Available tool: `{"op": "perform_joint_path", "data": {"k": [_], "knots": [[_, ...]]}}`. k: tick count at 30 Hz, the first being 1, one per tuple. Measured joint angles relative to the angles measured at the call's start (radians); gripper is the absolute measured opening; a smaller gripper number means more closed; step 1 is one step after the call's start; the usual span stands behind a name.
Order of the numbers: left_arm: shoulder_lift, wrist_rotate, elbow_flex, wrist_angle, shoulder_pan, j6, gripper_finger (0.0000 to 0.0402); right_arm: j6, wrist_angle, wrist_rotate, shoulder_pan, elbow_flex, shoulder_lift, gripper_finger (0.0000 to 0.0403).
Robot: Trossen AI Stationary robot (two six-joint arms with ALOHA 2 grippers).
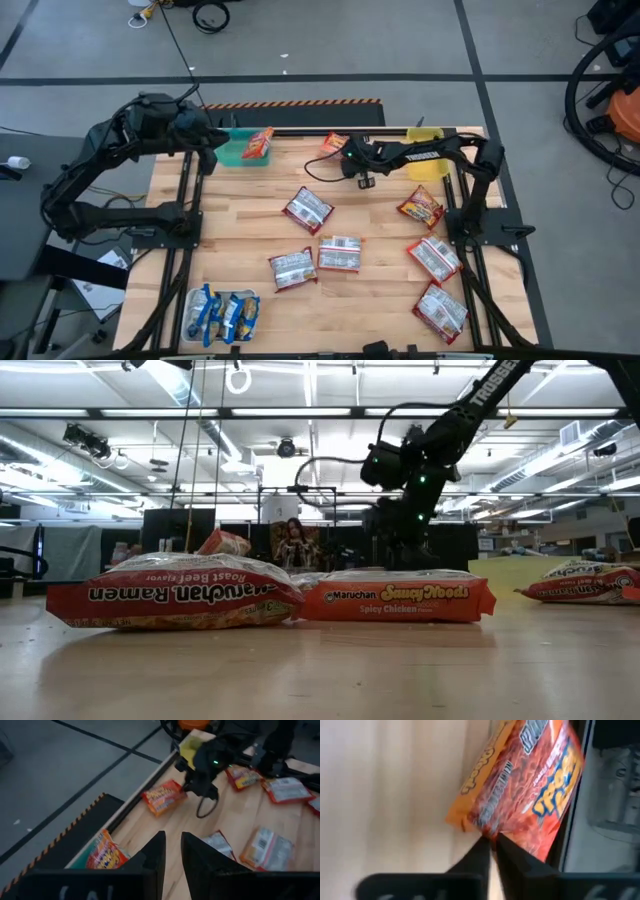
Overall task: Sort Maruchan noodles
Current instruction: Put the orange noodle pack into the green bin
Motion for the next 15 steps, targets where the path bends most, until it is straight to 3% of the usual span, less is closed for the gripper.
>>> {"op": "perform_joint_path", "data": {"k": [3,7,15], "knots": [[0.007,-0.012,0.0,0.043,-0.002,-0.005,0.0066,0.098,-0.012,-0.054,0.022,0.003,-0.037,0.0012],[0.033,-0.009,0.0,0.133,-0.05,-0.025,0.0066,0.256,-0.159,-0.133,0.055,0.078,-0.108,0.0006],[0.197,-0.01,0.0,0.317,-0.263,-0.07,0.0076,0.665,-0.399,-0.514,0.08,0.28,-0.235,0.0004]]}}
